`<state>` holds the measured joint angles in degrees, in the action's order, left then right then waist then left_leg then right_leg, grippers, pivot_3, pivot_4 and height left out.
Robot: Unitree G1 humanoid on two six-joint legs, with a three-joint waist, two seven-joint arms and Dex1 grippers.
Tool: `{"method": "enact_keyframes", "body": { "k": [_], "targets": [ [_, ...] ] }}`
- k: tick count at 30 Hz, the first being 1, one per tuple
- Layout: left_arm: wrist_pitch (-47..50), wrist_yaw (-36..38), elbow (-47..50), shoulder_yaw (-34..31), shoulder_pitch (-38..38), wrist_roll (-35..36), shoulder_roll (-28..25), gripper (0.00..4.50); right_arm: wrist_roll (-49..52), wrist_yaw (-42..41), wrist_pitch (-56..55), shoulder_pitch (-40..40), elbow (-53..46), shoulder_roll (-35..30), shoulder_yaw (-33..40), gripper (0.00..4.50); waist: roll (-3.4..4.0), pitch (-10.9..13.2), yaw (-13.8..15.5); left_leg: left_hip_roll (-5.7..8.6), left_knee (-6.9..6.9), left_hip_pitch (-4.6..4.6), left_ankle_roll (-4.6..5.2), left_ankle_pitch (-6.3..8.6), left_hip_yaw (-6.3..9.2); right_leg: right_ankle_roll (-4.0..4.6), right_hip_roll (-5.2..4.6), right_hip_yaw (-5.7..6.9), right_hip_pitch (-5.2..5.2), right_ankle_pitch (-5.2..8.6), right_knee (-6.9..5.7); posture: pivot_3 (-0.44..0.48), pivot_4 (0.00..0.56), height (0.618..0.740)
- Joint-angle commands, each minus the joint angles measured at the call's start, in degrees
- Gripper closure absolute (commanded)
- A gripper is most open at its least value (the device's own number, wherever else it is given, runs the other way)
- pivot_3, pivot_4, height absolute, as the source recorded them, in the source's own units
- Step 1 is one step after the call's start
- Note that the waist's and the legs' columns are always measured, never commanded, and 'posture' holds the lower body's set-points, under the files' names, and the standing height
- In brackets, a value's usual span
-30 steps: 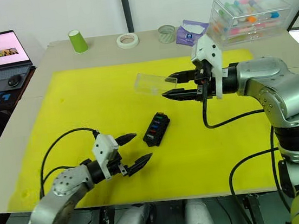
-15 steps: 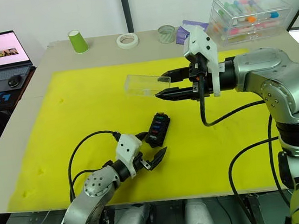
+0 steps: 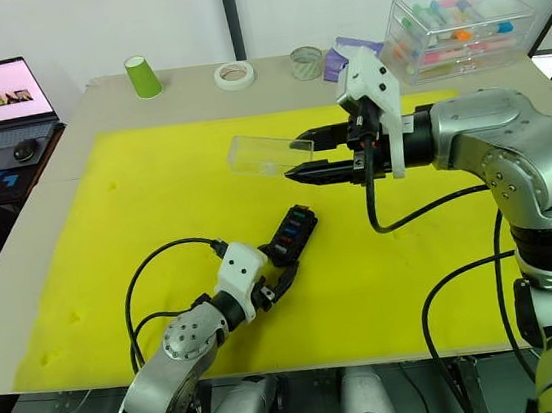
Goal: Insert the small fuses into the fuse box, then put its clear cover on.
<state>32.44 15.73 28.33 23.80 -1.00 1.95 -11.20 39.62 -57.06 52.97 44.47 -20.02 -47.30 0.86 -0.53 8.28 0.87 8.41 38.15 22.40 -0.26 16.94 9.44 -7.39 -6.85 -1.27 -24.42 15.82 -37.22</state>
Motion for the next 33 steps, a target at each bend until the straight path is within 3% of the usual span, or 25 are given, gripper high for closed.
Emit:
{"method": "enact_keyframes", "body": {
  "k": [1, 5, 7, 14, 18, 23, 33],
  "targets": [
    [1.2, -1.1, -1.0, -1.7, -0.1, -0.8, -0.2, 1.79, 0.2, 0.2, -1.6, 0.9, -0.6, -0.5, 1.7, 2.63, 0.0, 0.0, 0.0, 0.0, 0.0, 0.0, 0.0, 0.0, 0.0, 0.0, 0.0, 0.0, 0.0, 0.0, 0.0, 0.0, 0.15, 0.74],
    [0.3, 0.9, -2.1, -3.2, 1.0, 1.1, -0.4, 1.79, -0.2, 0.3, -2.5, 0.4, -0.4, -0.6, 1.5, 2.63, 0.0, 0.0, 0.0, 0.0, 0.0, 0.0, 0.0, 0.0, 0.0, 0.0, 0.0, 0.0, 0.0, 0.0, 0.0, 0.0, 0.15, 0.74],
    [-2.2, 5.9, -3.2, -4.6, 3.1, 3.1, -3.4, 1.79, -0.8, 0.2, -3.2, 0.0, 0.2, -0.8, 1.6, 2.63, 0.0, 0.0, 0.0, 0.0, 0.0, 0.0, 0.0, 0.0, 0.0, 0.0, 0.0, 0.0, 0.0, 0.0, 0.0, 0.0, 0.15, 0.74],
    [-11.9, 30.1, -12.7, -8.8, 12.2, 13.3, -15.1, 1.79, -2.7, -2.3, -6.6, -1.2, 2.8, -3.0, 1.5, 2.63, 0.04, 0.0, -0.2, -0.01, -0.04, 0.0, -0.02, -0.01, 0.0, 0.0, 0.01, 0.07, -0.06, 0.0, 0.0, 0.0, 0.15, 0.74],
    [-20.2, 51.7, -26.1, -7.1, 22.0, 16.9, -20.0, 1.79, -4.2, -6.7, -9.7, -3.4, 4.0, -6.2, 0.9, 2.63, 0.03, 0.0, 0.0, 0.0, -0.01, 0.03, -0.02, -0.01, 0.02, 0.0, 0.0, 0.15, -0.04, 0.0, 0.02, 0.0, 0.15, 0.74],
    [-31.6, 63.9, -44.2, -6.0, 31.7, 15.0, -16.7, 1.79, -8.2, -12.1, -16.6, -7.6, 3.9, -8.4, -2.1, 2.63, 0.02, 0.0, -0.2, 0.03, 0.0, 0.04, -0.01, -0.01, 0.02, 0.0, -0.02, 0.18, -0.03, 0.0, 0.06, 0.0, 0.15, 0.74],
    [-40.4, 67.4, -58.7, -7.1, 38.7, 11.6, -10.1, 1.79, -12.8, -12.0, -24.1, -12.4, 2.5, -2.7, -7.4, 2.63, 0.0, 0.0, -0.1, 0.02, 0.08, 0.07, -0.01, -0.01, 0.03, -0.05, -0.01, 0.16, -0.05, -0.02, -0.01, 0.0, 0.15, 0.74]
  ]
}}
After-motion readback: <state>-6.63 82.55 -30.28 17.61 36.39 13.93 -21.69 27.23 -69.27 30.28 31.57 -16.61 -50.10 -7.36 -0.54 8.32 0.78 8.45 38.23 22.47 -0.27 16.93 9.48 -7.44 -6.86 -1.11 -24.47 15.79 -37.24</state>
